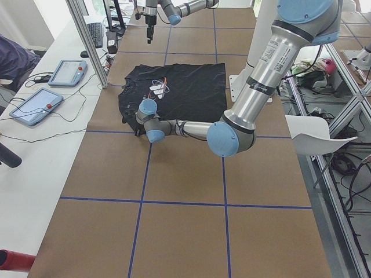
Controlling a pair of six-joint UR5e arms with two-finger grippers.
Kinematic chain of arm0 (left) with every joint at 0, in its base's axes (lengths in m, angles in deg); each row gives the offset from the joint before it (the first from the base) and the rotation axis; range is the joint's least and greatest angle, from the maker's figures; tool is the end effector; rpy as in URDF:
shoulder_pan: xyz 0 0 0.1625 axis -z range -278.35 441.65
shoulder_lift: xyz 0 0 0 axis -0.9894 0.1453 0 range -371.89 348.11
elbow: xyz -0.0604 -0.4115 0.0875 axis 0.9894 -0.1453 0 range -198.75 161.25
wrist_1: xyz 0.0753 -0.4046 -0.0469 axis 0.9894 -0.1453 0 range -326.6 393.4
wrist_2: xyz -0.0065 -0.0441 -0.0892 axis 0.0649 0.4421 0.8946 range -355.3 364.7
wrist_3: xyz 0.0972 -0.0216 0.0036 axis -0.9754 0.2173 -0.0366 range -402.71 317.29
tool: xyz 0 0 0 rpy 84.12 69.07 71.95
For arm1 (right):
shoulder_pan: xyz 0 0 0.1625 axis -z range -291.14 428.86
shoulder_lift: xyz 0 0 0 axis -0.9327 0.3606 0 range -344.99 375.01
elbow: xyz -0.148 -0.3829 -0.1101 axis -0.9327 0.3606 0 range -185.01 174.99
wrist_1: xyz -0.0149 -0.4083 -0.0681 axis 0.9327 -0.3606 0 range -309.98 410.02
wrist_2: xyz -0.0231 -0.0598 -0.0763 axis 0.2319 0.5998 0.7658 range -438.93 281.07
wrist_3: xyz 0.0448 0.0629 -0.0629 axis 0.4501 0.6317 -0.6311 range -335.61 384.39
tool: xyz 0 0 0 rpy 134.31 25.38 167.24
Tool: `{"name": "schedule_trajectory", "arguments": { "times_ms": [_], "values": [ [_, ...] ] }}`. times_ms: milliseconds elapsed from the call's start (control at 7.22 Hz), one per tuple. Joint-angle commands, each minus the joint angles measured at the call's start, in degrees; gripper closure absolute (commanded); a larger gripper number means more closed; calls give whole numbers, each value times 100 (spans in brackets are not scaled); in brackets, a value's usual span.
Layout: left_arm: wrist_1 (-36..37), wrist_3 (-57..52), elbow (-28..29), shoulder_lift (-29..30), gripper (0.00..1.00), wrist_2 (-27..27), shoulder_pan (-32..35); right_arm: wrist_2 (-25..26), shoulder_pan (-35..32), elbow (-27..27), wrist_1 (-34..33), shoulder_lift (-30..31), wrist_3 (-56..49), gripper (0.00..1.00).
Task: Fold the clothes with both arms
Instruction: 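Release the sleeve and raise the right gripper while the left gripper grasps the other sleeve, then fold the other sleeve inward over the shirt body with the left gripper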
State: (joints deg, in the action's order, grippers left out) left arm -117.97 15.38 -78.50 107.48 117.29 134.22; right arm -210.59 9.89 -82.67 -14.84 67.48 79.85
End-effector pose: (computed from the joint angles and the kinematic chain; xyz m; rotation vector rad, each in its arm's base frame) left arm 0.3680 -0.6372 0.4975 0.4354 1.0095 -0.1155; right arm -0.3211 -0.6643 0.3034 0.1448 -1.0640 0.0656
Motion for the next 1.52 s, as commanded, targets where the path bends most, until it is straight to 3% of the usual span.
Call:
{"name": "schedule_trajectory", "arguments": {
  "times_ms": [0, 415, 831, 1108, 1384],
  "values": [
    [3, 1, -11, -36, 100, 0, 8, 0, 0, -3, 0, 9, 0, 0],
    [125, 54, -255, -1, 100, 61, 43, 0, -9, -3, 0, 9, 0, 0],
    [741, 911, -1169, -36, 100, 474, 8, 0, 0, -3, 0, 26, 0, 0],
    [777, 1955, -962, 471, 100, 422, -289, 0, -9, -3, 0, 35, 0, 0],
    [768, 2898, -164, 1340, 100, 143, -579, -9, -9, -3, 0, 26, 0, 0]
  ]
}}
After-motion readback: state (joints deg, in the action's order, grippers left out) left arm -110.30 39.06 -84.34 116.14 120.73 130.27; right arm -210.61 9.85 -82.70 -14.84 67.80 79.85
